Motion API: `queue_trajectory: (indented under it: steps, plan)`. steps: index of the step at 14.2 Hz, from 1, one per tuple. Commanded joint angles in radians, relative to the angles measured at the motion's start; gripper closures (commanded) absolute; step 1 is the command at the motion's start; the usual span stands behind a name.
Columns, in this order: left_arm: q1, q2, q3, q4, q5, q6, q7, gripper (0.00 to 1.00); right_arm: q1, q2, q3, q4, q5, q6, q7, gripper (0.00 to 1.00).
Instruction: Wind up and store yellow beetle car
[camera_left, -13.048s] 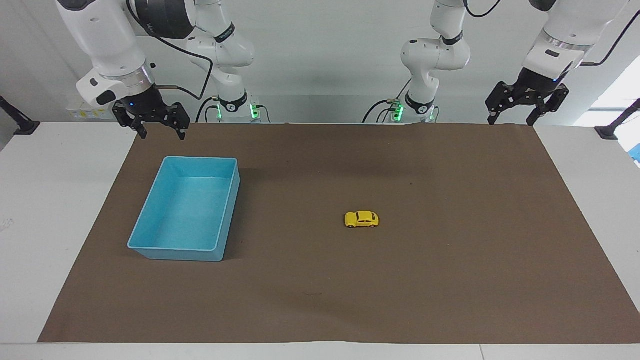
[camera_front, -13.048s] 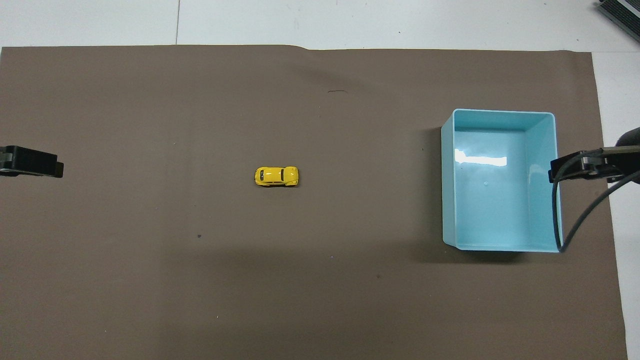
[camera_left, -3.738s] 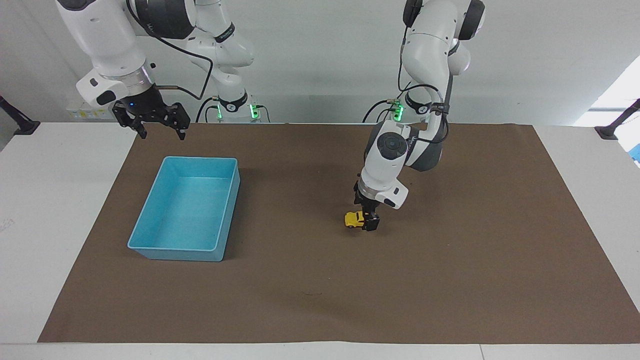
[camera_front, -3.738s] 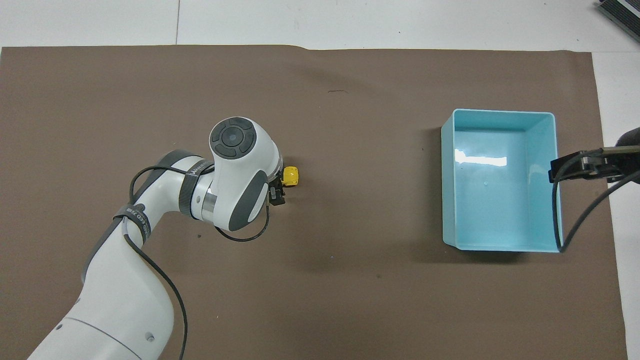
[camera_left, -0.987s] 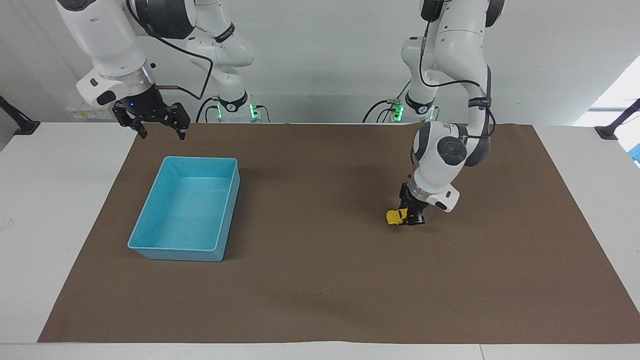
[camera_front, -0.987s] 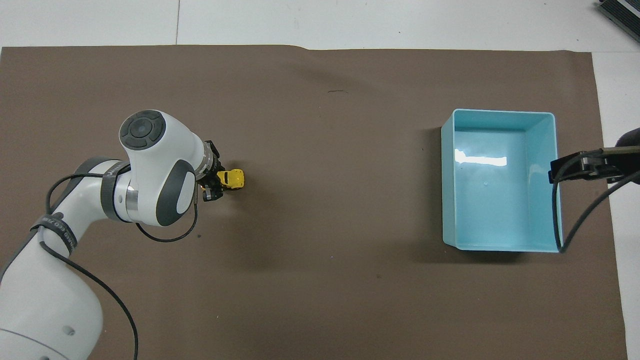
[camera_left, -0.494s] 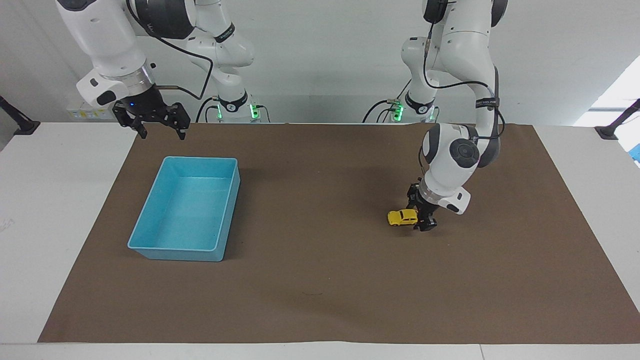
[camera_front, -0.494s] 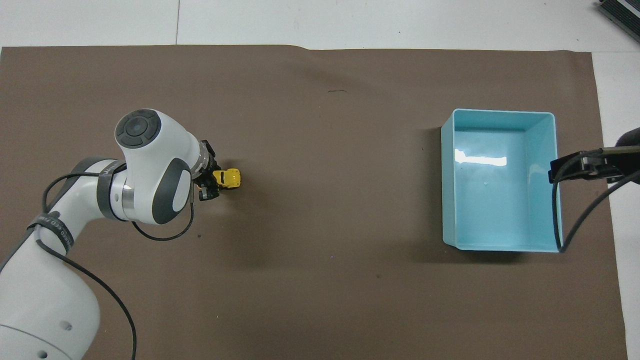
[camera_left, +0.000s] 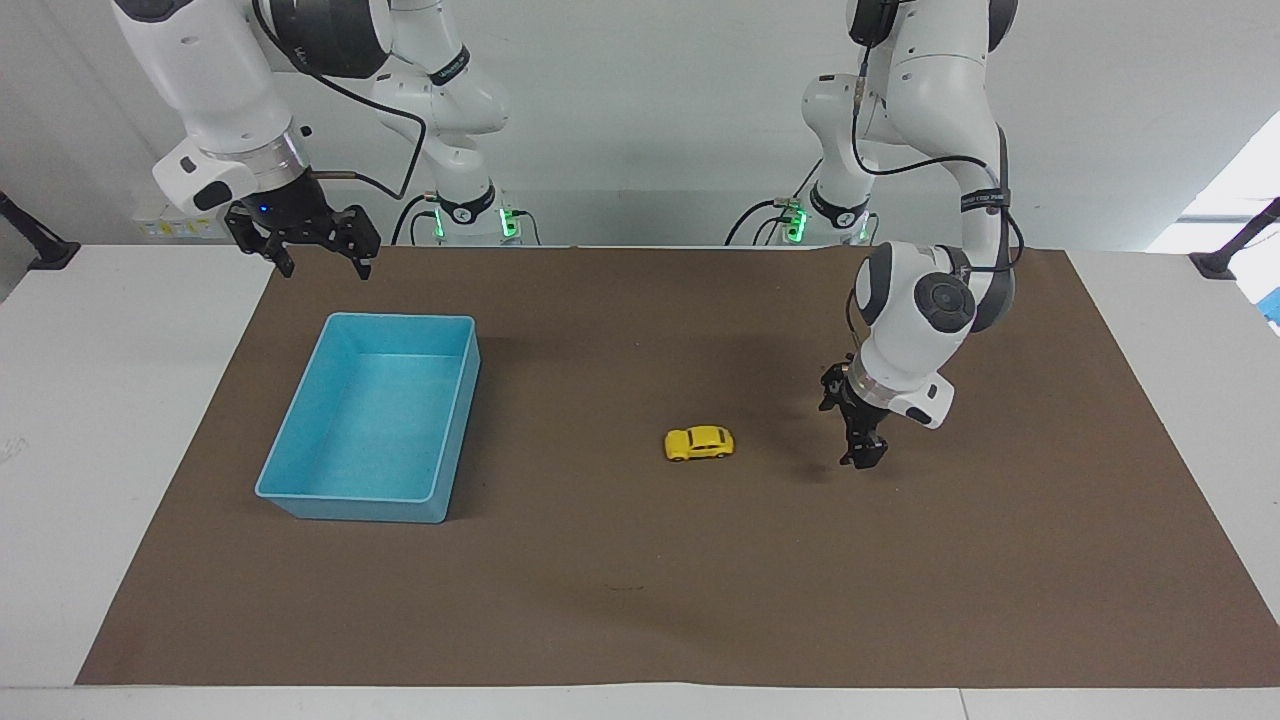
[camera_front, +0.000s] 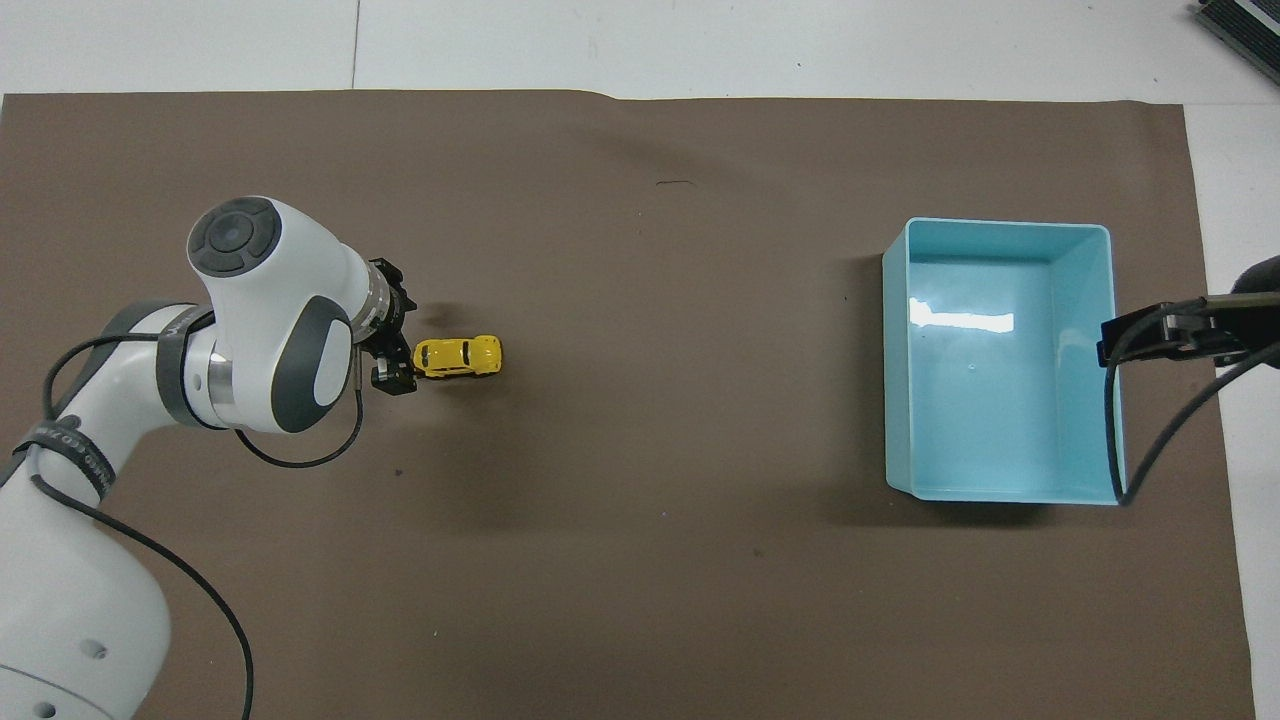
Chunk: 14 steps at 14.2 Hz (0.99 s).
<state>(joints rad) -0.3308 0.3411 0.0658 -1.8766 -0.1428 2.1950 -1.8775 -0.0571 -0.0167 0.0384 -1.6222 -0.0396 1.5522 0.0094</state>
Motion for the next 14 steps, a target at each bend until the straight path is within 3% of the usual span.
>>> queue_trajectory:
  steps: [1,14]
  plan:
    - [0.009,-0.008,-0.004,0.005,0.002,-0.027,0.009,0.00,-0.007,0.000,0.003,0.002,0.018,-0.011,0.011,0.00]
    - [0.009,-0.048,-0.003,0.028,0.005,-0.029,0.012,0.00,-0.001,-0.003,0.001,-0.007,0.020,-0.003,0.024,0.00]
